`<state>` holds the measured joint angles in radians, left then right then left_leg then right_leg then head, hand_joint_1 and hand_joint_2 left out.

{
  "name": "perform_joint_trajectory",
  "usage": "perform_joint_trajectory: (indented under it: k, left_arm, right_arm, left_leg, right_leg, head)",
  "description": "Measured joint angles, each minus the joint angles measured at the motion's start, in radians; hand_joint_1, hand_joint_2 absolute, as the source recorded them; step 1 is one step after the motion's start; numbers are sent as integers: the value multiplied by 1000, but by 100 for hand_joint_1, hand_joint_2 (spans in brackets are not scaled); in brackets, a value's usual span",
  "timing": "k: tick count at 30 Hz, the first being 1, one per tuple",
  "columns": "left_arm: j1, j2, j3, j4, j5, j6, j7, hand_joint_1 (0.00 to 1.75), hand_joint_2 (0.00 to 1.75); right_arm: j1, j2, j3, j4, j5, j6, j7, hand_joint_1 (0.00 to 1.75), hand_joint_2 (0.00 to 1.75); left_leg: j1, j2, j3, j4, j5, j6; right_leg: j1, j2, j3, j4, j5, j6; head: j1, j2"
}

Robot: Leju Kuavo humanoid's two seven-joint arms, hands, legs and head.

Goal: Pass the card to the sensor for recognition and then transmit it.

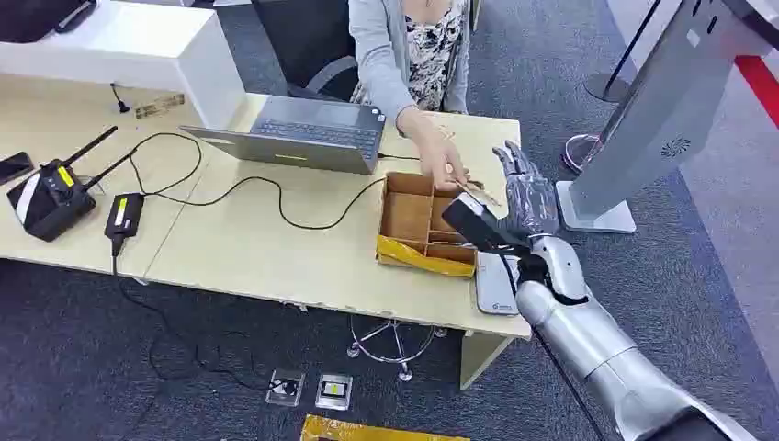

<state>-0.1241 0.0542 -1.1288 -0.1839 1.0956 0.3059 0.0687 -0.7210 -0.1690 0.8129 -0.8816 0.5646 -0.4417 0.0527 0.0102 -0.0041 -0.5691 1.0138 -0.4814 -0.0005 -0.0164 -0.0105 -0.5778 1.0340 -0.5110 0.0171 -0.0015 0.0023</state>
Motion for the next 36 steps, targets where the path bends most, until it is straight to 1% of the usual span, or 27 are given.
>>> perform_joint_trajectory:
  k: [7, 13, 19, 23, 30, 33, 36]
  left_arm:
    - [1, 1, 0, 0, -7, 5, -14, 0, 0]
    - [1, 2, -9, 1, -38, -1, -14, 0, 0]
    - [1, 2, -18, 1, -37, 37, 11, 0, 0]
    - [1, 2, -18, 1, -34, 44, 14, 0, 0]
    - [2, 2, -18, 1, -23, 42, 14, 0, 0]
    - [2, 2, -18, 1, -20, 34, 14, 0, 0]
    - [3, 2, -18, 1, -16, 21, 14, 0, 0]
  right_arm:
    - [0, 1, 0, 6, -18, -17, 1, 175, 175]
    - [-2, 1, -6, 6, -14, -53, 26, 175, 175]
    - [-1, 1, -15, 6, -64, -43, 28, 175, 175]
    - [2, -1, -29, 6, -83, -40, 25, 175, 175]
    - [27, -21, -32, 8, -63, -52, 46, 175, 175]
    - [32, -29, -33, 13, -64, -52, 66, 175, 175]
    - [57, -45, -44, 24, -81, -66, 55, 175, 175]
  left_leg:
    - [0, 0, 0, 0, 0, 0]
    - [0, 1, 0, 0, 0, 0]
    - [0, 1, 0, 0, 0, 0]
    - [0, 1, 0, 0, 0, 0]
    - [0, 1, 1, 0, 0, 0]
    - [0, 2, 1, 0, -1, -1]
    - [0, 1, 1, 0, -1, -1]
  right_leg:
    - [0, 0, 0, 0, 0, 0]
    - [0, 0, 0, 0, 0, 0]
    - [0, 0, 0, 0, 0, 0]
    - [0, 1, -1, 0, 0, 0]
    - [0, 2, -1, 0, 0, 0]
    - [0, 3, -1, 0, 0, 0]
    - [0, 1, -1, 0, 0, 0]
  head:
    - [0, 0]
    - [0, 0]
    - [0, 0]
    - [0, 0]
    - [0, 0]
    - [0, 0]
    - [0, 0]
